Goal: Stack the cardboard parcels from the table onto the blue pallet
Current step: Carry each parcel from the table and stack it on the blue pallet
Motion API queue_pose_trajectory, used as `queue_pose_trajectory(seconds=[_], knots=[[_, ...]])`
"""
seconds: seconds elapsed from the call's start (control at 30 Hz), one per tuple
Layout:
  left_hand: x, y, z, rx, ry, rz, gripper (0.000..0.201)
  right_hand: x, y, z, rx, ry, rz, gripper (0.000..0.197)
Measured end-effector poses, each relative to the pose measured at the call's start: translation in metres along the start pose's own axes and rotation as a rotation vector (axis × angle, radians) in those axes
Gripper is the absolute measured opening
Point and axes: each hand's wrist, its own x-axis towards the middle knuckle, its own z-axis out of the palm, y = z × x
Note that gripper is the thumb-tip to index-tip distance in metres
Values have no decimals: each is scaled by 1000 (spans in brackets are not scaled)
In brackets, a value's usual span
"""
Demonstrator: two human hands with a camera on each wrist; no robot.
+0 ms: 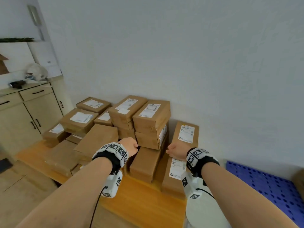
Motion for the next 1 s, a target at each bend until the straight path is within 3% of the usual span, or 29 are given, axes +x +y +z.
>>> queue_pose_trajectory(seconds=[0.1,0.2,0.43,0.7,1.0], knots=[[16,-20,-13,-19,11,63,32,7,-20,4,60,59,43,42],[30,-40,-26,-46,42,121,33,17,-37,8,128,114,77,38],[54,-66,-40,-368,78,192,45,30,-63,15,322,285,131,39],[81,-70,-41,-663,-21,209,64,59,-79,7,473,420,160,50],[113,-68,-36,-939,-111,161,85,98,-81,-5,724,450,124,64]])
